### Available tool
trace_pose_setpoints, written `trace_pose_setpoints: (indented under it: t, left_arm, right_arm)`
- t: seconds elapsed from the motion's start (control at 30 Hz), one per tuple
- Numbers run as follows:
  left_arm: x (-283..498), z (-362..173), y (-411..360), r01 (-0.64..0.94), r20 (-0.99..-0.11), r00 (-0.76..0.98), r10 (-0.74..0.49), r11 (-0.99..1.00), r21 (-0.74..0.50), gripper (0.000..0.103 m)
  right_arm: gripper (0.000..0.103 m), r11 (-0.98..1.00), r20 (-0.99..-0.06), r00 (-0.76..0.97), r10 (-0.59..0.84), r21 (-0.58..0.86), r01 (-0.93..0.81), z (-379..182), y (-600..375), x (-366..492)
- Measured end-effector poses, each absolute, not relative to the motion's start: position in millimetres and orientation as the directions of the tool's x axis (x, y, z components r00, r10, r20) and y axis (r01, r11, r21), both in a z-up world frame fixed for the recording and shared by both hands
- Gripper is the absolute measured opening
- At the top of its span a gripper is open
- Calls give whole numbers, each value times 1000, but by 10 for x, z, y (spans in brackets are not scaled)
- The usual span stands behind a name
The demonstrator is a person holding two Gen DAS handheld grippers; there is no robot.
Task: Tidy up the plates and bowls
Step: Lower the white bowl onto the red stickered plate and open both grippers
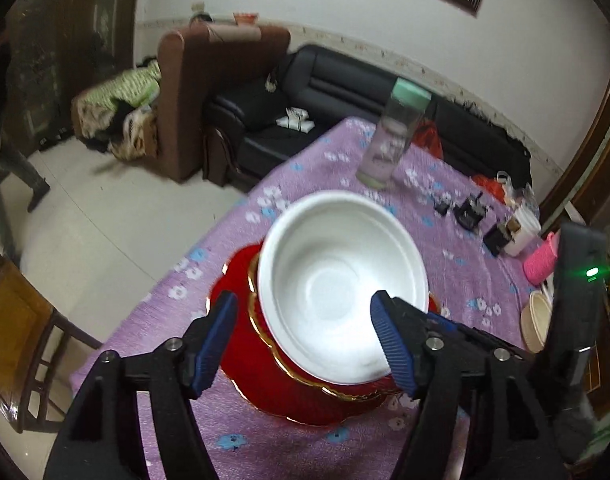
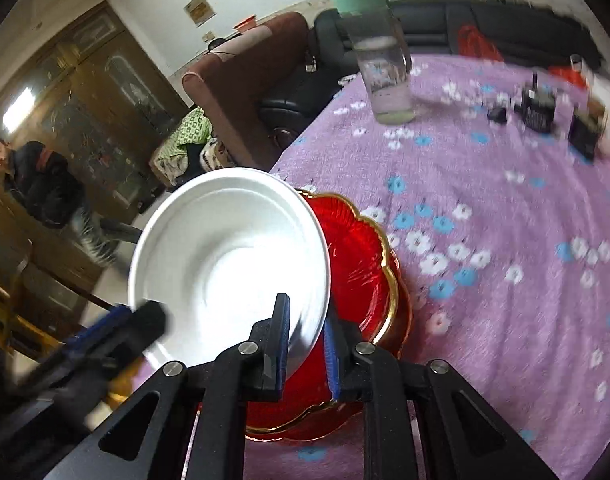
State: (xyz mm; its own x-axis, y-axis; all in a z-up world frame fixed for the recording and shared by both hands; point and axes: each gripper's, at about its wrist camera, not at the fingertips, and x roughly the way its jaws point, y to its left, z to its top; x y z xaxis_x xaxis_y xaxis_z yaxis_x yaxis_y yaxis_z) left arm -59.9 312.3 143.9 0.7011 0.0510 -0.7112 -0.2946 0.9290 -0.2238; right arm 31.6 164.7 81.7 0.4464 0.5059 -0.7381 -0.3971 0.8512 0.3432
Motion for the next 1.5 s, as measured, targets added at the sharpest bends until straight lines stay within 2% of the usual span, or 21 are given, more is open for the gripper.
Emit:
trace_pose_setpoints:
  t: [0.2, 0.27, 0.4, 0.5, 0.57, 0.63, 0.8, 0.97, 1.1, 1.13, 1.37, 1.5]
  left_arm:
    - [-944, 1707, 3092, -331, -602, 788, 126, 912, -243, 83]
    - [-1030, 1762, 3080, -339, -574, 807, 137, 904, -260, 90]
    - [-1097, 1819, 3036, -356, -546, 820, 171, 900, -253, 92]
    - [-1161, 1856, 2971, -360, -525, 829, 194, 903, -235, 92]
    - [-1210, 1878, 2926, -361, -504, 838, 211, 906, -221, 92]
    - [-1229, 1878, 2881, -356, -503, 838, 214, 911, -206, 92]
    - [-1262, 1842, 2691, -318, -499, 847, 182, 926, -203, 92]
    - [-1259, 1807, 2336, -263, -497, 854, 156, 952, -153, 92]
    - [-1255, 1779, 1999, -249, -483, 857, 182, 965, -77, 92]
    - [-1242, 1764, 1928, -244, -483, 856, 186, 968, -61, 96]
    - [-968, 1515, 1376, -114, -592, 803, 68, 993, -40, 98]
    - [-867, 1378, 1132, -57, -641, 767, 26, 998, -28, 98]
  right_arm:
    - [17, 875, -738, 490, 463, 295, -384, 862, 1675, 274]
    - [18, 868, -731, 483, 482, 324, -375, 872, 1644, 273]
    - [20, 843, -671, 515, 534, 370, -391, 1001, 1539, 136]
    - [35, 840, -593, 595, 542, 359, -407, 1164, 1376, -62]
    - [54, 845, -537, 653, 535, 345, -409, 1252, 1243, -197]
    - [60, 853, -490, 698, 522, 321, -413, 1307, 1125, -327]
    - [61, 883, -438, 768, 468, 279, -379, 1302, 796, -545]
    - [61, 903, -455, 786, 418, 299, -307, 1176, 407, -586]
    - [61, 920, -470, 806, 361, 323, -223, 1054, 12, -595]
    - [61, 923, -476, 808, 348, 327, -205, 1041, -61, -596]
    - [61, 948, -465, 857, 222, 307, -79, 1021, -665, -697]
    - [61, 944, -495, 848, 190, 330, -19, 914, -920, -613]
